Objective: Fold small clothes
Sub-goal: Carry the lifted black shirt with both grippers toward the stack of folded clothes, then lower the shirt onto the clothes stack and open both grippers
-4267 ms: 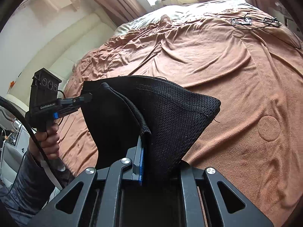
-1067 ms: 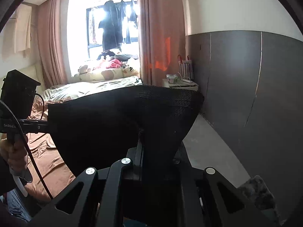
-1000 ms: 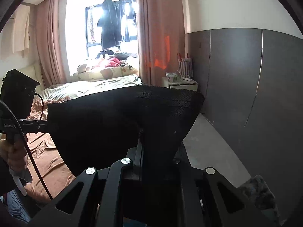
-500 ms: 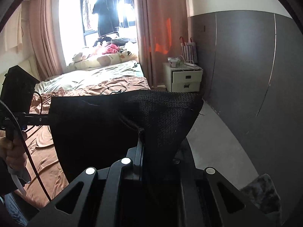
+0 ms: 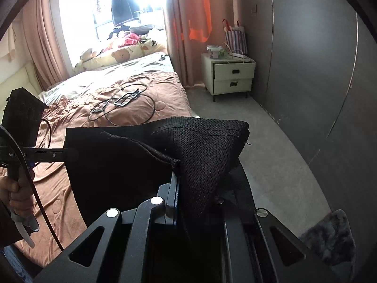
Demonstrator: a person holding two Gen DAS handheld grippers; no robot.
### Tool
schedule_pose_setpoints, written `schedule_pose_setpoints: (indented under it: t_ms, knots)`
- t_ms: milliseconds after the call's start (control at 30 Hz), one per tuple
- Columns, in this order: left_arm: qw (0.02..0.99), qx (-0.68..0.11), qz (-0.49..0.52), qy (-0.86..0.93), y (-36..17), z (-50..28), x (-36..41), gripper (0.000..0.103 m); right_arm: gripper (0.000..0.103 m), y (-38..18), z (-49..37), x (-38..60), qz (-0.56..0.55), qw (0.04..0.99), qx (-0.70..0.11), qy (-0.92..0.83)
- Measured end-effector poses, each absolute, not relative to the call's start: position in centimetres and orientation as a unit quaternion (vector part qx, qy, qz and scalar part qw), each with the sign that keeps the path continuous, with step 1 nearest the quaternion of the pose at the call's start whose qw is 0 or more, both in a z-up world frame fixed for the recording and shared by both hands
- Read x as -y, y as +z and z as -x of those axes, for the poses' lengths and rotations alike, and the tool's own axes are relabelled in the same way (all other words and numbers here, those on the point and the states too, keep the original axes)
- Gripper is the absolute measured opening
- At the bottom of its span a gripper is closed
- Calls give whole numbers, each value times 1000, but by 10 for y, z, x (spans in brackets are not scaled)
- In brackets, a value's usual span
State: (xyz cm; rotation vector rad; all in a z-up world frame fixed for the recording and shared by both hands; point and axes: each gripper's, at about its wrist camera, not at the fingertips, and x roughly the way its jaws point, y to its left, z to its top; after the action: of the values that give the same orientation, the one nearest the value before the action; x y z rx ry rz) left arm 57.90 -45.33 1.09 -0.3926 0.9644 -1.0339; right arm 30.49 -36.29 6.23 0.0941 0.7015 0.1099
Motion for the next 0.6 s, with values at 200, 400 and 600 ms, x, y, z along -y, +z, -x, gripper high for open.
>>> schedule_pose_setpoints:
  t_ms: [200,400,600]
  knots:
    - [746,-452,182,-454,-16,-600,451,9,8,59,-332,364,-53,928,-366,46]
    - [765,-458,184,-412,-32,-614,445,10,51,51,-358,371,-54,913,-405,-15]
    - [770,-477,179,-385,-47,-611,437,41,78,69,-341,392,-81,913,-396,-60]
